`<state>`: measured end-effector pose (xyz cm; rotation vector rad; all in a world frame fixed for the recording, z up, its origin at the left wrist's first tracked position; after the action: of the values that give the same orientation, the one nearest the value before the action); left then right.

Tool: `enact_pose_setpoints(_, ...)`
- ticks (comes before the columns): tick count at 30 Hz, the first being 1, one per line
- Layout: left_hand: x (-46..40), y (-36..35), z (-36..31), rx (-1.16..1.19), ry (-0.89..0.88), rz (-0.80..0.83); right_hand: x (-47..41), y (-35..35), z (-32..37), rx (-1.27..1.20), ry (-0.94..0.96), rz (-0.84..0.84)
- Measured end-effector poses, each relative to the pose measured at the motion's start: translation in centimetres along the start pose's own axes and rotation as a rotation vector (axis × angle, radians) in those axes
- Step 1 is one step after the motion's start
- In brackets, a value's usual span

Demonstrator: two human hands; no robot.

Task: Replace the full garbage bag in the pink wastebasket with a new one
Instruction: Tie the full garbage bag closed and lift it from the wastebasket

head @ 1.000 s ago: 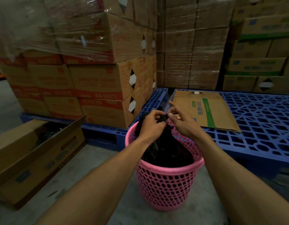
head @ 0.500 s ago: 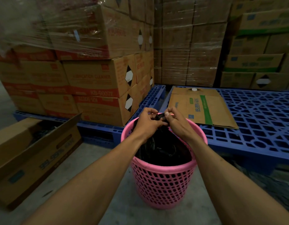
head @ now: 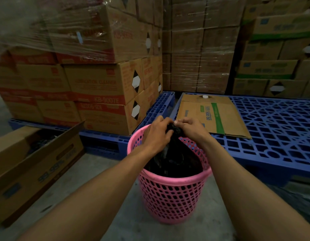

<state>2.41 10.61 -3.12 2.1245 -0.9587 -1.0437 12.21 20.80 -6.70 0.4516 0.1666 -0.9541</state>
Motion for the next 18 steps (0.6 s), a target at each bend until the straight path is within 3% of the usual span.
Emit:
enact_pose_setpoints(5,-0.4,0.2,1.0,0.050,0.041,0.071,1.4,-0.6,0.5,-0.086,0.028,0.200)
enact_pose_setpoints(10,0.1,0.5,1.9,0.068,0.147,0.160,1.5,0.0,0.3,0.116,0.118,0.227)
enact_pose_setpoints(15,0.1,-1.0,3.2,0.167,0.523,0.408,0.3,-1.8,3.0,0.527,0.340,0.226)
enact_pose_setpoints(18,0.3,-1.5,3.9,0.321,0.693,0.470,0.2,-2.3,3.5,0.478,0.337,0.228)
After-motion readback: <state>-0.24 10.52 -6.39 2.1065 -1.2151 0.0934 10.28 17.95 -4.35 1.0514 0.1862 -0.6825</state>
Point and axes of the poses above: each hand's wrist, its own x-axis away from the middle knuckle, its own y-axis out of the back of the hand, z = x × y, the point moved 9 cm from there along -x, towards the middle knuckle, and after that the axes turned 15 degrees about y, right-handed, at the moved point
